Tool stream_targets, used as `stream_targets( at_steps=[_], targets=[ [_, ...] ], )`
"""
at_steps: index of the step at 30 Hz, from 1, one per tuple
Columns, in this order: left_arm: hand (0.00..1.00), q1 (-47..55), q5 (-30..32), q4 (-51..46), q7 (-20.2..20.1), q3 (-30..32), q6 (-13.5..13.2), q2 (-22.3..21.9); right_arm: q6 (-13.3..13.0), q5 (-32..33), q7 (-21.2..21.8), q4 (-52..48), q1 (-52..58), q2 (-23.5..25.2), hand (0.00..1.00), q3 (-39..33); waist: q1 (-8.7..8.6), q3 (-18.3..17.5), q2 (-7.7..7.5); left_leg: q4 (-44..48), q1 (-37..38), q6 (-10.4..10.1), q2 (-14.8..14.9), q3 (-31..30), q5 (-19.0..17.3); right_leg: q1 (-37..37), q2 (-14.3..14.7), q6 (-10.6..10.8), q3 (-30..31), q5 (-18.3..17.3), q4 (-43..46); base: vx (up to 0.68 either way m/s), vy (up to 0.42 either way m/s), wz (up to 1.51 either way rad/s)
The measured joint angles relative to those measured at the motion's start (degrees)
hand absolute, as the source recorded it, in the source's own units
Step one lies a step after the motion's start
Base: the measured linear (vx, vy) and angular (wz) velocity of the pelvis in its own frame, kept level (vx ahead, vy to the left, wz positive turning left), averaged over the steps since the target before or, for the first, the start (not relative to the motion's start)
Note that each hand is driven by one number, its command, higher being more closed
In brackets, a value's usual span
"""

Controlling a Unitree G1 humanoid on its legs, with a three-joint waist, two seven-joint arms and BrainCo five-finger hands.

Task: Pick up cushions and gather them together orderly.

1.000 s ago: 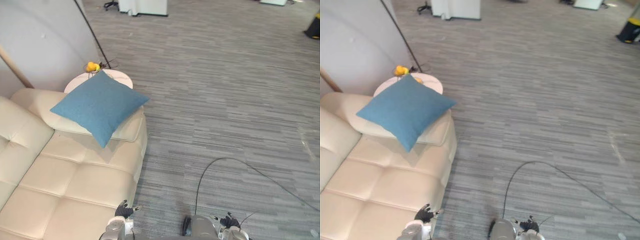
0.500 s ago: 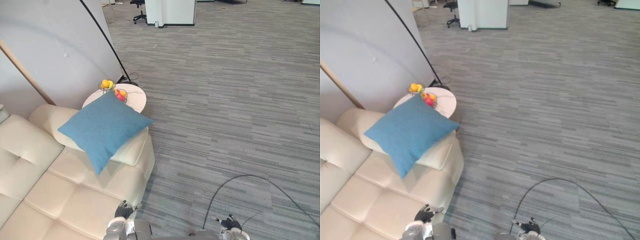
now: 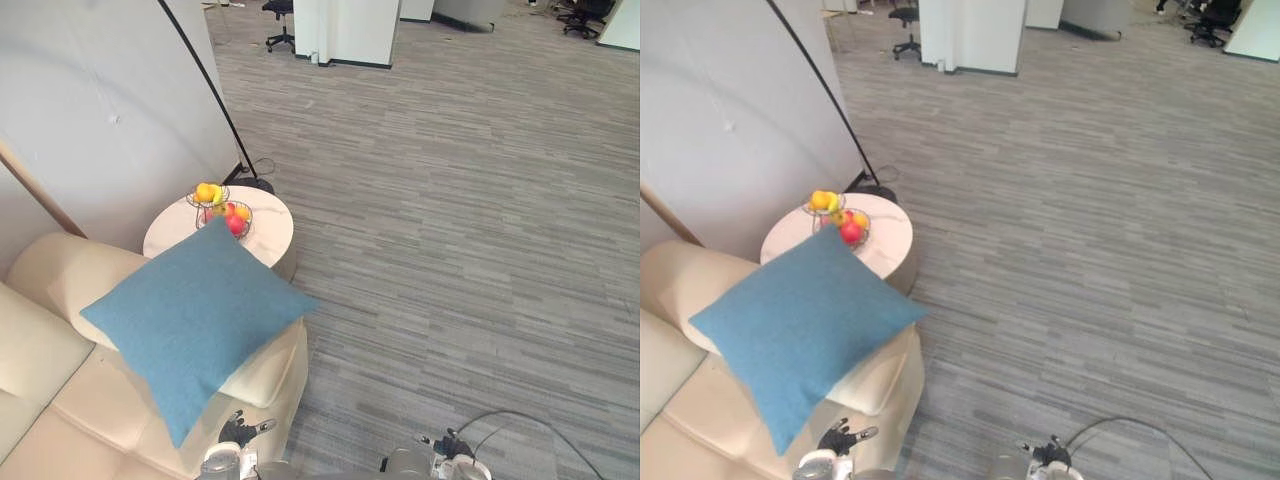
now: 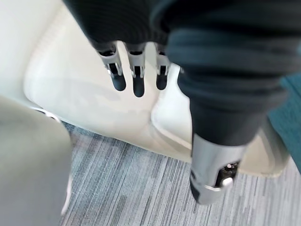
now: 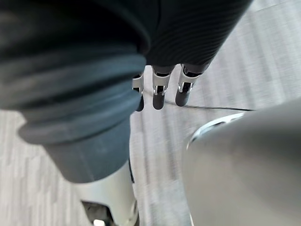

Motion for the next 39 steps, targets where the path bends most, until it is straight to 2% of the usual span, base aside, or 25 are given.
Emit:
stream_targets(
  at_steps=[1,2,3,4,5,6,7,9,11,12,14,15,16,19,25,28,29,31,32,33,34,35,36,37,39],
  targets=[
    [0.0,-0.03,-0.06,0.01,0.0,-0.06,0.0,-0.04,-0.07,0.0,0.04,-0.05,-0.16,-0.02,0.0,0.0,-0.18,0.1,0.17,-0.01,0.05,0.0,0.46,-0.84,0.0,-0.52,1.06,-0.06,1.27,0.16,-3.07,0.33,-0.238,0.68],
    [0.0,0.05,-0.08,0.04,-0.02,-0.04,0.0,-0.15,-0.1,0.01,0.12,-0.12,-0.44,-0.03,0.0,0.0,-0.69,0.17,0.31,0.07,-0.07,-0.33,1.48,-3.02,-0.2,-1.5,4.11,0.25,6.89,2.06,-11.98,0.3,-0.287,0.9],
    [0.0,0.65,0.02,0.02,-0.2,0.07,-0.09,0.33,-0.09,0.06,0.16,0.03,0.11,0.05,0.0,-0.44,-1.07,-0.17,-0.64,0.46,-0.07,-2.35,1.02,-5.0,-1.4,-0.37,5.25,0.67,12.17,6.94,-20.08,0.3,-0.298,0.99],
    [0.0,0.69,0.07,0.04,-0.3,0.26,-0.13,0.62,-0.09,0.15,0.19,0.25,0.46,0.13,0.0,-0.84,-1.13,-0.23,-1.35,0.84,0.0,-3.76,0.72,-6.02,-2.31,-0.18,5.05,0.07,12.83,10.98,-21.25,0.32,-0.333,0.92],
    [0.0,0.57,0.28,0.86,-0.23,1.98,-0.21,-0.92,-0.1,0.15,0.19,0.57,0.64,-1.05,0.0,-2.01,-1.04,-0.61,0.8,1.85,0.77,-5.14,2.62,-8.44,-3.17,0.31,5.79,-1.7,10.42,8.64,-18.33,0.36,-0.367,0.67],
    [0.0,1.23,0.35,0.61,-0.15,3.4,-0.39,-2.42,0.13,0.02,0.18,0.89,0.73,-2.03,0.0,-2.1,-0.52,-1.42,1.82,5.26,-1.23,-5.26,3.39,-8.66,-2.76,0.54,5.97,-2.55,9.07,6.95,-18.01,0.3,-0.306,0.55],
    [0.0,1.63,0.34,-0.03,-0.13,3.51,-0.44,-2.83,0.14,-0.07,0.16,0.83,0.77,-2.22,0.0,-2.02,-0.51,-1.59,2.1,7.46,-2.4,-5.52,3.76,-8.62,-2.59,0.7,5.94,-2.82,8.3,6.48,-17.9,0.26,-0.261,0.53],
    [0.0,1.91,0.35,-1.26,-0.26,5.63,-0.24,-4.0,0.07,0.02,0.11,-0.01,1.51,-2.25,0.0,-2.21,-0.72,-1.64,3.39,21.77,-9.18,-8.79,5.41,-8.29,0.53,4.16,5.47,-4.15,4.47,4.39,-18.36,0.21,-0.233,0.68],
    [0.0,2.22,0.35,-1.71,-0.27,5.45,-0.37,-3.8,0.11,0.03,0.09,0.19,2.27,-2.03,0.0,-2.05,-0.1,-1.61,3.08,28.18,-12.06,-8.13,7.85,-4.9,3.86,8.56,4.83,-4.87,1.02,3.95,-21.22,0.22,-0.238,0.75],
    [0.0,2.25,0.42,-1.87,-0.44,4.9,-0.37,-3.28,0.07,0.03,0.04,0.15,2.35,-1.76,0.0,-2.09,-0.18,-1.67,2.65,27.83,-12.3,-6.42,9.23,-0.4,4.88,11.06,4.28,-4.89,-1.34,3.97,-23.48,0.19,-0.189,1.07],
    [0.0,1.85,0.45,-1.86,-0.49,2.72,-0.35,-2.36,0.09,0.08,-0.1,0.17,2.91,-1.8,0.0,-2.26,-0.5,-1.72,2.2,23.8,-13.25,-6.04,10.05,6.45,4.93,13.16,3.17,-4.8,-5.38,4.03,-25.81,0.13,-0.086,0.97],
    [0.0,1.79,0.45,-1.86,-0.52,2.36,-0.35,-2.21,0.12,0.09,-0.14,0.21,2.98,-1.82,0.0,-2.29,-0.49,-1.66,2.1,22.43,-13.23,-5.81,10.07,7.95,5.08,13.42,2.91,-4.79,-6.1,4.02,-25.99,0.2,-0.027,1.19],
    [0.0,1.15,0.51,-1.28,-0.53,0.4,-0.25,-1.66,0.23,0.09,-0.17,0.46,3.01,-1.85,0.0,-2.82,-0.76,-1.62,1.73,15.98,-12.43,-5.61,9.83,15.06,5.49,14.19,1.78,-4.24,-10.0,4.35,-26.73,0.17,0.009,1.17],
    [0.0,0.61,0.83,-1.06,-0.62,-2.18,-0.17,-0.24,0.59,0.09,-0.2,0.99,2.61,-1.57,0.0,-3.78,-1.19,-1.27,0.89,9.94,-11.51,-5.5,8.09,19.53,5.6,15.54,1.21,-3.37,-14.66,5.19,-29.03,0.13,0.073,1.06],
    [0.0,0.43,0.71,0.8,-0.68,-3.55,-0.23,0.96,0.58,-0.1,-0.17,2.46,2.03,-0.87,0.0,-2.9,-1.23,-1.5,-0.94,0.92,-5.78,-5.42,4.77,15.52,5.65,18.68,0.52,-2.87,-16.02,6.54,-28.2,0.1,0.088,0.31],
    [0.0,0.29,0.96,1.49,-0.88,-3.65,-0.19,1.11,0.56,-0.15,-0.07,2.34,1.81,-1.15,0.0,-1.7,-1.75,-1.38,-0.92,-1.57,-4.55,-4.33,3.35,13.24,6.33,14.71,-2.62,-2.65,-16.13,6.67,-16.3,0.05,0.071,0.4],
    [0.0,0.26,0.97,1.74,-0.99,-4.04,-0.2,1.44,0.54,-0.14,-0.1,2.06,1.98,-1.24,0.0,-1.64,-2.34,-1.12,-1.32,-2.64,-3.4,-4.16,2.52,11.23,6.27,11.74,-4.69,-3.24,-14.84,7.55,-7.22,0.06,0.043,0.79],
    [0.0,0.01,1.03,1.71,-1.01,-3.93,-0.15,1.66,0.55,-0.15,-0.13,0.58,2.62,-1.05,0.0,-1.33,-2.68,-0.55,-0.96,-4.16,-2.05,-3.07,2.71,8.73,5.55,7.64,-3.67,-2.1,-8.32,3.75,-0.7,0.05,-0.01,0.84],
    [0.0,-0.13,1.28,1.69,-1.04,-3.78,-0.2,1.75,0.49,-0.14,-0.02,-0.14,2.84,-0.83,0.0,-0.22,-2.64,-0.45,-1.5,-4.77,-2.06,-3.07,2.83,6.81,5.55,6.0,-0.8,-1.65,-2.23,0.32,-2.72,0.01,-0.073,0.86],
    [0.0,-0.34,1.55,1.8,-1.04,-3.3,-0.21,1.65,0.44,-0.1,-0.03,-0.35,2.82,-0.68,0.0,0.1,-2.6,-0.35,-1.49,-5.24,-2.3,-3.2,2.9,4.65,5.61,5.19,1.94,-1.78,2.44,-0.37,-7.08,0.01,-0.1,0.88],
    [0.0,-0.35,1.55,1.85,-1.04,-3.27,-0.24,1.65,0.39,-0.06,-0.06,-0.36,2.84,-0.58,0.0,0.06,-2.59,-0.35,-1.49,-5.23,-2.41,-3.39,2.9,3.86,5.72,5.14,2.89,-1.69,4.44,-0.31,-9.39,-0.05,-0.155,0.88],
    [0.0,-0.29,1.54,2.05,-1.05,-2.32,-0.31,1.89,0.19,-0.02,-0.1,-0.33,3.25,-0.15,0.0,0.2,-2.63,-0.75,-2.45,-4.95,-3.55,-4.01,1.64,1.64,5.67,6.09,4.19,-1.72,9.17,2.86,-17.01,-0.05,-0.133,0.68],
    [0.0,-0.31,1.56,2.05,-1.11,-1.6,-0.32,2.07,0.12,0.0,-0.08,-0.32,3.47,0.09,0.0,0.32,-2.63,-1.01,-3.39,-4.9,-3.9,-4.46,0.78,1.06,5.35,6.18,3.72,-2.19,9.71,3.01,-18.95,-0.04,-0.193,0.87],
    [0.0,-0.37,1.55,2.36,-0.88,0.05,-0.26,1.0,0.1,0.14,0.02,0.02,3.48,-0.14,0.0,-0.03,-2.66,-1.11,-2.92,-5.13,-3.47,-5.06,0.77,-0.85,5.36,6.92,3.49,-2.38,7.58,1.66,-19.28,0.05,-0.12,0.55],
    [0.0,0.73,1.37,1.35,-0.61,3.33,-0.4,-1.31,0.1,0.04,-0.14,-0.12,3.49,-1.56,0.0,-0.32,-2.08,-1.75,0.04,-6.17,-3.39,-6.57,2.6,-1.37,6.37,7.8,4.82,-3.07,5.97,2.14,-21.33,0.13,-0.16,0.37]
  ],
)
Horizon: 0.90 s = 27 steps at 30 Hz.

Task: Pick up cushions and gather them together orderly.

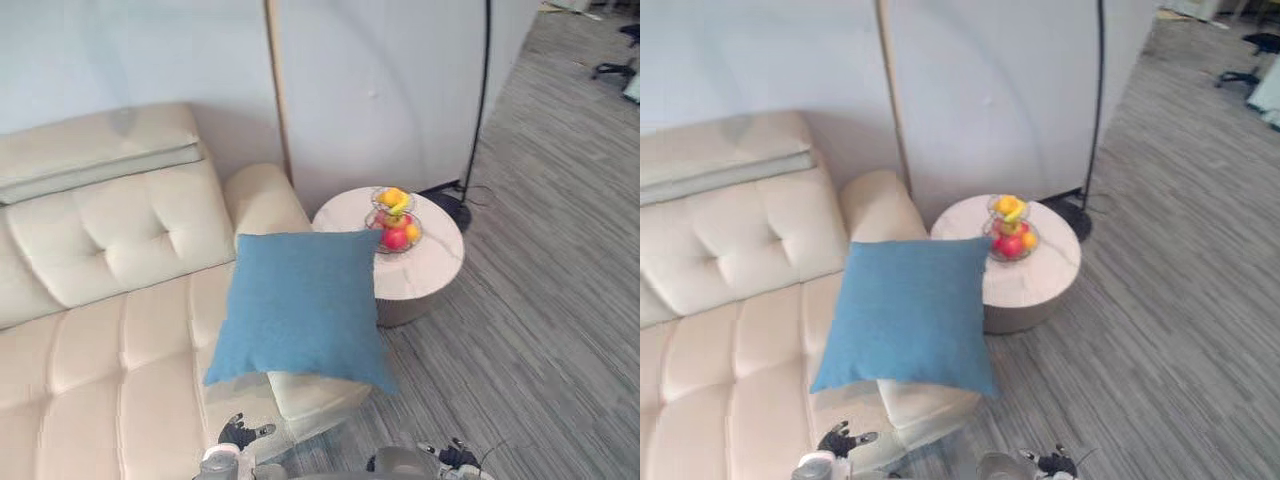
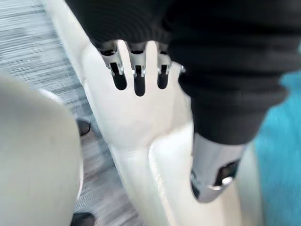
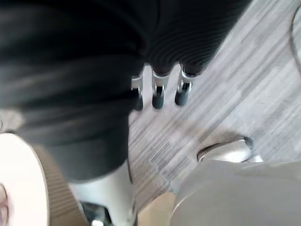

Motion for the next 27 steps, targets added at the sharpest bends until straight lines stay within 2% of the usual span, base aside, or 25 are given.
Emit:
stream_targets(
  at_steps=[2,5,10,12,18,25,27],
  targets=[
    [0.0,0.86,-0.56,-0.29,0.05,1.28,0.03,-0.46,-0.03,0.19,-0.04,-0.19,-0.36,0.03,0.0,0.0,-0.09,-0.23,0.54,-0.79,0.31,-0.6,1.15,-0.94,0.35,1.5,1.1,-0.66,-1.36,0.61,-1.55,0.11,-0.129,0.23],
    [0.0,1.31,-1.66,-0.38,0.26,2.66,0.03,0.09,-0.07,2.36,-0.29,-1.8,0.16,0.81,0.0,-0.14,-0.05,-1.12,-0.57,-1.98,0.35,-1.21,2.22,-2.68,0.74,3.2,2.18,-1.0,-3.32,0.82,-3.9,0.11,-0.071,0.27],
    [0.0,1.88,-4.82,-2.02,1.31,4.63,0.22,1.76,-0.22,2.8,-0.58,-9.38,-0.33,0.0,0.0,-0.1,-0.02,-1.98,-1.82,-2.95,0.21,-1.19,1.47,-3.99,0.86,4.97,1.74,-0.52,-4.84,1.27,-6.34,0.12,0.0,0.19],
    [0.0,2.23,-5.93,-7.08,1.87,5.41,0.06,4.66,-1.19,2.76,-0.58,-16.5,-0.6,-2.66,0.0,0.56,0.09,-2.35,-2.26,-2.84,-0.56,-0.91,0.64,-4.13,1.05,5.02,0.88,0.01,-5.0,1.75,-7.39,0.07,0.059,0.1],
    [0.0,0.45,-7.64,-15.34,3.63,9.41,-1.12,11.67,-2.45,2.79,-0.26,-21.61,-3.39,-7.45,0.0,2.88,0.1,-2.38,-2.06,-2.8,-1.45,-0.03,-0.38,-5.89,1.64,6.89,0.32,0.25,-6.11,3.92,-11.57,0.02,0.035,0.12],
    [0.0,-3.09,-10.21,-18.2,5.31,10.65,-1.12,12.08,-2.53,6.92,0.31,-21.78,-5.84,-7.45,0.0,6.91,0.11,-2.14,-1.55,-2.91,-3.85,0.69,-0.65,-7.4,2.99,6.59,0.4,0.14,-7.31,6.65,-14.66,-0.06,0.014,0.13],
    [0.0,-6.1,-11.8,-18.49,6.61,8.0,-1.16,12.13,-2.57,9.01,0.22,-21.78,-7.09,-7.33,0.0,9.36,0.12,-1.64,-1.2,-4.22,-5.43,0.76,-0.76,-8.73,4.75,5.28,0.5,0.11,-8.17,7.88,-15.55,-0.13,0.009,0.22]
  ],
)
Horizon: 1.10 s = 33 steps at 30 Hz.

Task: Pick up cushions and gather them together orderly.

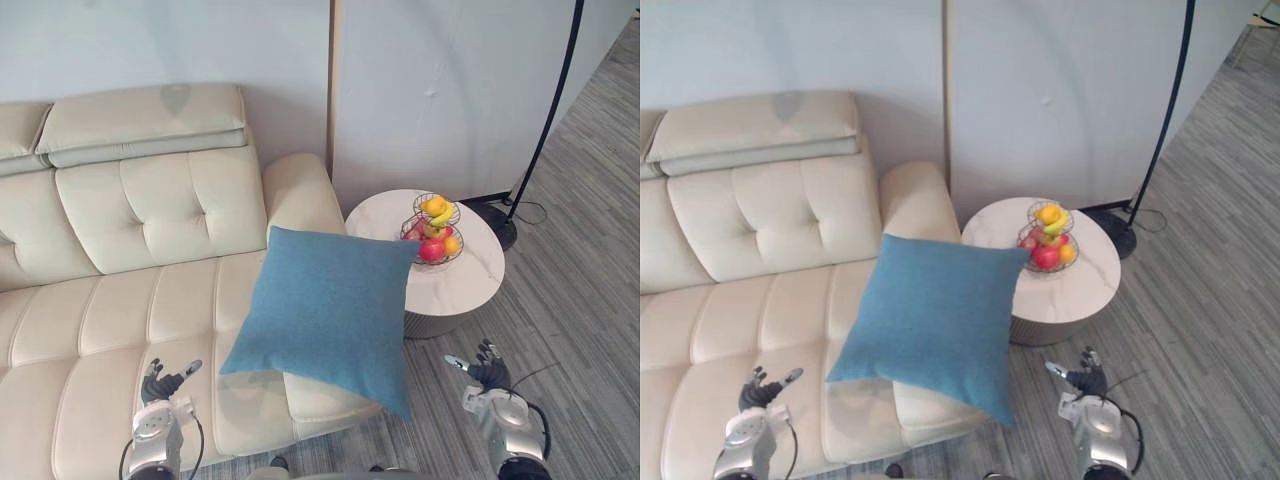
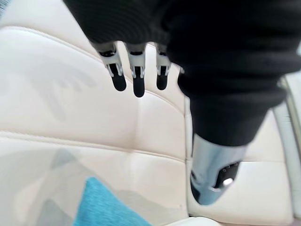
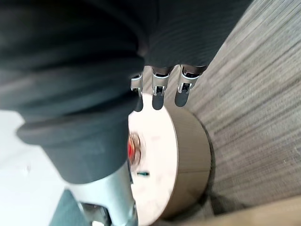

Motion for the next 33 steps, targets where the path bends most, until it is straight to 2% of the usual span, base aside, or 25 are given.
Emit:
stream_targets(
  at_steps=[2,5,7,9,14,15,16,20,24,29,32,33],
  targets=[
    [0.0,-1.72,-0.33,-0.31,0.88,-2.66,0.0,-0.12,-0.06,1.08,-0.17,0.0,-1.64,0.15,0.0,1.79,-0.02,0.64,0.5,-1.48,-1.5,0.01,0.08,-0.25,1.6,-1.87,0.14,-0.09,-0.3,0.93,-0.2,-0.14,0.004,0.09],
    [0.0,-5.43,-0.31,-0.96,1.29,-7.49,-0.01,-0.44,-0.24,2.75,-0.45,-0.18,-5.29,1.21,0.0,4.71,0.01,3.82,0.85,-2.78,-3.85,0.03,0.32,-0.44,4.01,-4.99,0.37,-0.3,-0.39,2.2,0.4,-0.19,0.002,0.04],
    [0.0,-7.83,-0.3,-0.96,2.26,-9.83,0.0,-1.19,-0.37,3.29,-0.79,-1.16,-6.97,2.51,0.0,6.73,0.17,5.34,0.72,-2.54,-6.2,-0.05,0.48,-0.42,4.79,-8.09,0.27,-0.39,-0.11,2.25,2.45,-0.17,-0.003,-0.02],
    [0.0,-12.5,-0.31,-1.36,3.36,-14.36,0.02,-3.12,-0.59,4.41,-0.98,-5.6,-8.71,4.69,0.0,10.2,1.13,7.65,0.14,-1.56,-10.47,-0.09,0.33,0.19,5.92,-14.4,-0.43,-0.51,0.56,1.41,7.62,-0.15,-0.011,-0.07],
    [0.0,-18.91,-0.23,-4.18,5.57,-19.37,0.0,-7.02,-0.84,4.79,-3.09,-12.11,-12.47,7.1,0.0,13.91,1.42,9.45,-0.34,4.43,-19.59,-0.11,0.02,0.37,5.67,-23.8,-1.76,-0.94,1.09,0.63,14.27,-0.15,-0.006,0.0],
    [0.0,-19.84,-0.22,-4.35,6.15,-19.8,-0.01,-7.16,-0.85,4.86,-3.64,-13.71,-12.72,6.99,1.0,14.61,1.47,9.46,-0.32,5.86,-21.46,-0.27,0.22,0.71,5.13,-25.54,-1.74,-0.97,1.25,0.62,15.13,-0.15,-0.006,-0.11],
    [1.0,-21.17,-0.22,-4.3,6.86,-20.45,-0.01,-7.28,-0.92,4.91,-4.53,-15.66,-13.36,6.9,1.0,15.82,1.61,9.56,-0.33,7.51,-23.89,-0.29,0.61,1.68,3.92,-27.97,-1.76,-1.22,1.56,0.48,16.42,-0.15,-0.008,-0.13],
    [1.0,-24.73,-0.22,-4.22,7.61,-21.5,0.05,-7.03,-1.22,5.41,-6.09,-19.15,-15.27,6.66,1.0,17.24,1.57,9.78,-0.1,8.95,-28.22,-0.33,2.27,5.03,4.31,-32.06,-1.52,-1.84,1.21,0.86,17.49,-0.11,-0.018,-0.01],
    [1.0,-28.55,-0.38,-4.29,8.54,-23.2,0.05,-3.82,-1.95,7.79,-7.07,-21.2,-18.68,6.13,1.0,17.72,1.59,9.88,-0.07,8.13,-30.61,-0.22,3.05,5.92,6.2,-35.02,-1.42,-2.49,0.88,1.5,17.7,-0.02,-0.013,0.02],
    [1.0,-28.82,-1.71,-8.79,8.56,-25.69,-0.05,-2.92,-2.66,8.91,-7.07,-23.61,-19.27,4.87,1.0,19.48,1.84,9.87,-0.08,8.27,-29.76,-0.52,2.8,6.26,6.67,-34.12,-1.65,-2.37,1.12,1.47,17.72,0.08,-0.007,0.01],
    [1.0,-27.28,-2.74,-13.1,8.58,-27.22,-0.21,-2.83,-2.84,9.0,-7.07,-25.38,-18.26,4.2,1.0,19.58,1.92,9.88,-0.07,7.89,-27.02,-0.64,2.47,6.36,6.41,-31.28,-1.91,-1.9,1.13,0.71,17.6,0.07,0.002,0.05],
    [1.0,-25.64,-2.8,-15.56,8.58,-27.76,-0.98,-2.85,-3.26,9.01,-7.07,-26.74,-16.81,4.18,1.0,19.64,1.92,9.87,-0.09,6.74,-25.12,-0.64,2.24,6.44,6.41,-29.96,-2.07,-1.87,1.14,0.31,17.53,0.09,0.007,0.05]
  ],
)
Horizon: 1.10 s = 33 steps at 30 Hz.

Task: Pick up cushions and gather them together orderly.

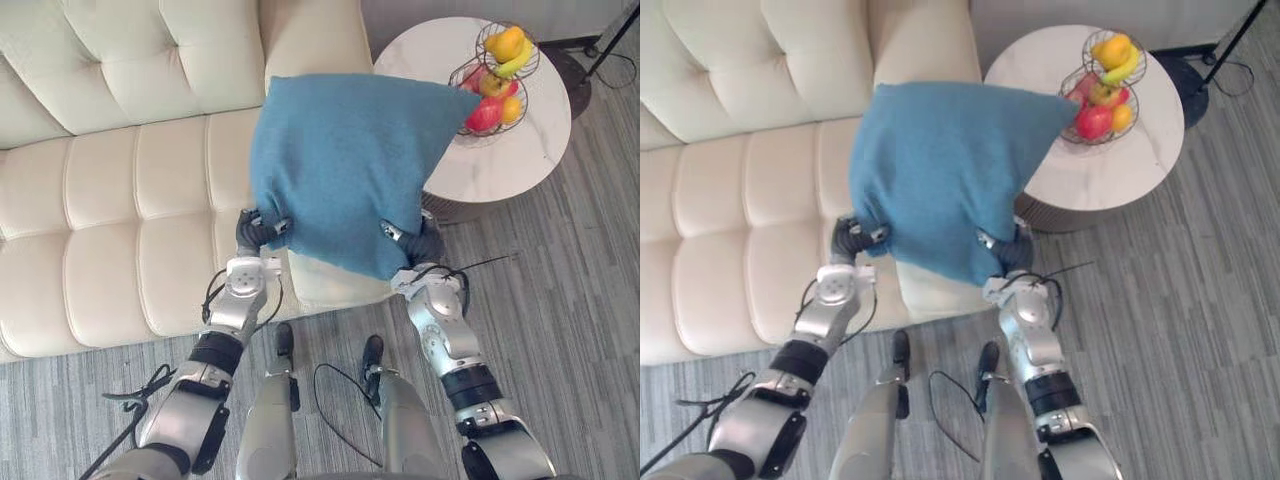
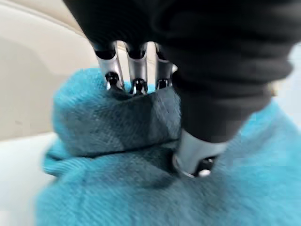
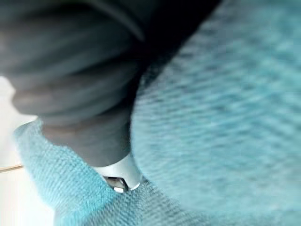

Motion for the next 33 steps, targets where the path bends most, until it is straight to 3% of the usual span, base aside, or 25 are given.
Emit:
stream_targets(
  at_steps=[10,13,22,27,30,32,33],
  targets=[
    [1.0,16.88,-2.38,-18.61,-0.11,-3.89,-2.19,-2.36,-0.76,-0.1,0.79,-11.07,17.01,-0.2,1.0,0.04,-0.25,-1.12,0.04,-6.45,11.37,0.19,-2.03,1.22,0.0,8.27,-1.61,1.26,-0.03,-3.04,-0.18,0.09,0.017,0.0],
    [1.0,24.97,-4.05,-23.91,-1.06,-4.05,-2.41,-4.32,-0.65,-0.35,2.49,-15.85,23.81,0.41,1.0,0.03,-0.58,-5.11,0.07,-8.84,15.4,0.2,-2.29,1.19,0.0,12.63,-1.56,1.84,-0.44,-3.4,-2.65,0.13,0.02,0.04],
    [1.0,36.02,-4.25,-34.28,-4.03,-4.8,-3.64,-4.34,-2.09,-2.48,5.52,-24.57,34.39,2.67,1.0,0.09,-0.68,-10.68,0.2,-10.4,21.44,0.38,-2.62,-0.17,-0.21,20.5,-1.48,2.37,-1.97,-3.72,-6.33,0.06,0.002,0.09],
    [1.0,41.95,-4.31,-36.58,-4.28,-7.07,-4.84,-4.35,-2.98,-3.2,6.02,-27.03,39.98,2.66,1.0,0.18,-0.49,-11.94,0.14,-5.69,22.34,0.53,-2.57,-1.15,-3.54,24.52,-1.66,2.97,-2.69,-4.24,-6.86,-0.03,0.005,0.1],
    [1.0,43.19,-4.52,-36.61,-4.48,-7.55,-4.85,-4.36,-3.25,-4.55,5.88,-28.64,41.54,2.5,1.0,0.61,-0.53,-11.84,0.19,2.47,18.15,-0.06,-2.61,-3.56,-7.18,25.08,-2.36,2.89,-5.05,-5.84,-4.27,-0.08,-0.005,0.4],
    [1.0,43.2,-5.01,-36.67,-4.48,-7.64,-4.86,-4.4,-3.37,-4.72,5.2,-29.14,41.36,2.47,1.0,0.72,-0.5,-11.85,0.2,5.6,15.6,-1.54,-2.68,-4.89,-8.68,24.12,-3.16,2.58,-6.76,-6.9,-1.7,-0.08,-0.011,0.55],
    [1.0,43.14,-5.6,-36.84,-4.48,-7.7,-4.86,-4.57,-3.52,-4.75,4.65,-29.2,41.0,2.45,1.0,0.66,-0.58,-12.04,0.25,5.81,14.22,-0.83,-1.72,-3.21,-9.91,23.35,-3.93,2.34,-8.56,-7.19,-0.51,-0.08,0.014,0.81]
  ],
)
